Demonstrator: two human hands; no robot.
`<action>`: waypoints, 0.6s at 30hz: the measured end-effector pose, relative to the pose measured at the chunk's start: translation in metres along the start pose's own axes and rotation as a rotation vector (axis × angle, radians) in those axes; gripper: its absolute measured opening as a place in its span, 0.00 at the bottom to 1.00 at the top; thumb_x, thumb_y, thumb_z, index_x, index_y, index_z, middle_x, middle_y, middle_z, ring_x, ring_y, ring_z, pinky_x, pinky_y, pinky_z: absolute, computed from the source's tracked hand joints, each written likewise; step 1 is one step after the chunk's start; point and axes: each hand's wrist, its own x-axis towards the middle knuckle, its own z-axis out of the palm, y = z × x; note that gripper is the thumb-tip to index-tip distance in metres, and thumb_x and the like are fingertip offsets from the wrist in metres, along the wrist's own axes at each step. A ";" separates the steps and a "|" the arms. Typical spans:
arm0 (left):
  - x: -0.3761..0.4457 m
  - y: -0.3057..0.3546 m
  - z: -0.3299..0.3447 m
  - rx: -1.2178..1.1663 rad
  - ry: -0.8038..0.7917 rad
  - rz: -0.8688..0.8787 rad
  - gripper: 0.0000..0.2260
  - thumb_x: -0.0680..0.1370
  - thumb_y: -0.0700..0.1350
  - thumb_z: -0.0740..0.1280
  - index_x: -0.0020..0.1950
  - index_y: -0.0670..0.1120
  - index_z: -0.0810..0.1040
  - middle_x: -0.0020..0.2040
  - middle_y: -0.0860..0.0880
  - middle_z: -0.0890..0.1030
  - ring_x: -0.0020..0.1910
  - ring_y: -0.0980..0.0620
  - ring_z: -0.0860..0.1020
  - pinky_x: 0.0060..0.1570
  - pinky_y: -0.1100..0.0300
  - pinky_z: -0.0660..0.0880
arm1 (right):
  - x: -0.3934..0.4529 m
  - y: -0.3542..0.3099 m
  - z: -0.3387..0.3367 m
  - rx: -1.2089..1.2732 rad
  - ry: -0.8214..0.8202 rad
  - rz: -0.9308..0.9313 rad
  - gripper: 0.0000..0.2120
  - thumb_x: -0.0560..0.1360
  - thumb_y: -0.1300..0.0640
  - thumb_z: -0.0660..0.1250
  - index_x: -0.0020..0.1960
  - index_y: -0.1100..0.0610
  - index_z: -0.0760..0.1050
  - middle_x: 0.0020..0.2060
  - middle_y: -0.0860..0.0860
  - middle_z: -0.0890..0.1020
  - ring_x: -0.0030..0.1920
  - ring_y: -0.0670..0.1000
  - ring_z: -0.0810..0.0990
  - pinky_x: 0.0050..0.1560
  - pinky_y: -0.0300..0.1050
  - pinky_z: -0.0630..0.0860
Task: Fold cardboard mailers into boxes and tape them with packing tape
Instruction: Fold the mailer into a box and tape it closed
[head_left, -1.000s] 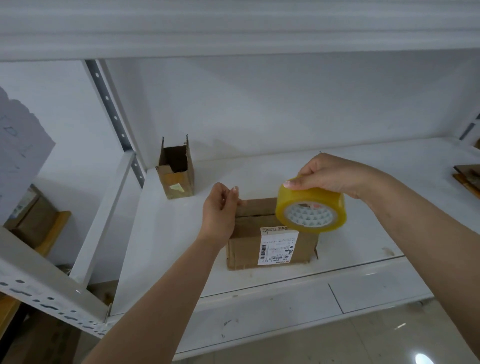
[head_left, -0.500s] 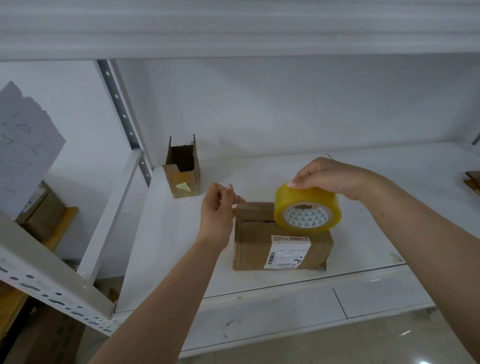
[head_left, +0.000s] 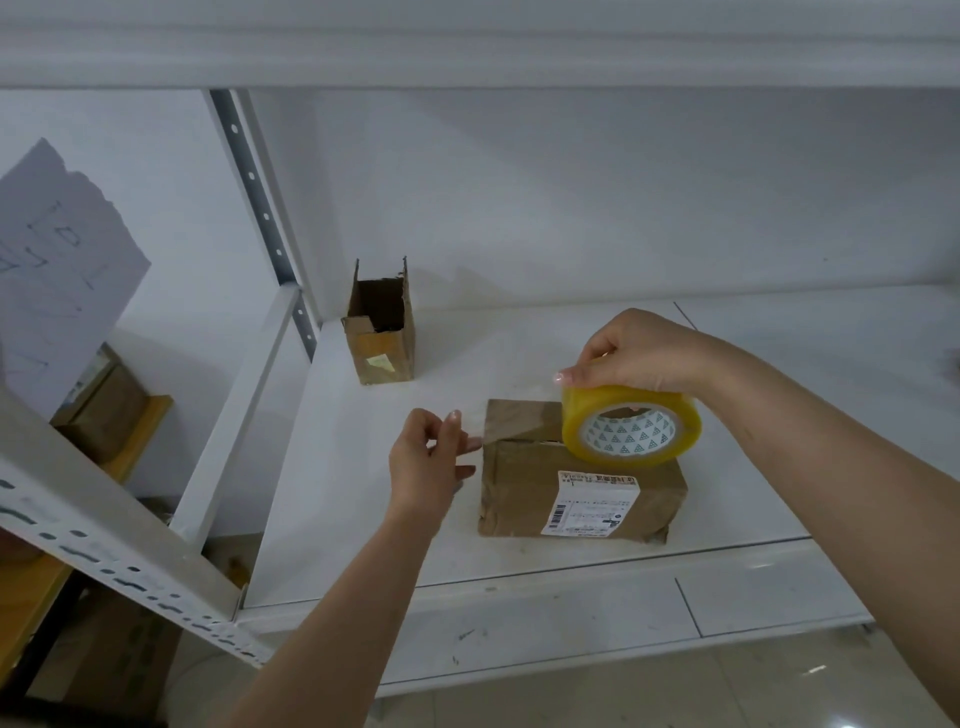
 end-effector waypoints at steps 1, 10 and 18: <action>0.000 -0.003 0.001 -0.010 0.002 -0.008 0.11 0.81 0.47 0.63 0.43 0.42 0.68 0.42 0.44 0.80 0.42 0.55 0.84 0.37 0.54 0.82 | 0.000 -0.001 0.002 0.001 0.007 -0.006 0.18 0.69 0.36 0.71 0.45 0.50 0.83 0.39 0.46 0.83 0.40 0.46 0.82 0.36 0.39 0.75; 0.000 -0.027 0.015 0.276 -0.021 -0.146 0.18 0.80 0.57 0.62 0.41 0.43 0.72 0.37 0.45 0.76 0.36 0.48 0.73 0.40 0.48 0.75 | 0.003 -0.005 0.012 -0.046 0.094 -0.001 0.15 0.69 0.36 0.72 0.44 0.47 0.82 0.41 0.43 0.80 0.44 0.45 0.79 0.46 0.46 0.78; -0.004 -0.033 0.027 0.192 -0.086 -0.538 0.28 0.78 0.69 0.52 0.40 0.47 0.77 0.31 0.50 0.75 0.32 0.51 0.72 0.33 0.60 0.68 | 0.007 -0.001 0.015 -0.031 0.134 0.008 0.15 0.67 0.35 0.72 0.43 0.45 0.81 0.41 0.38 0.77 0.46 0.45 0.77 0.48 0.47 0.76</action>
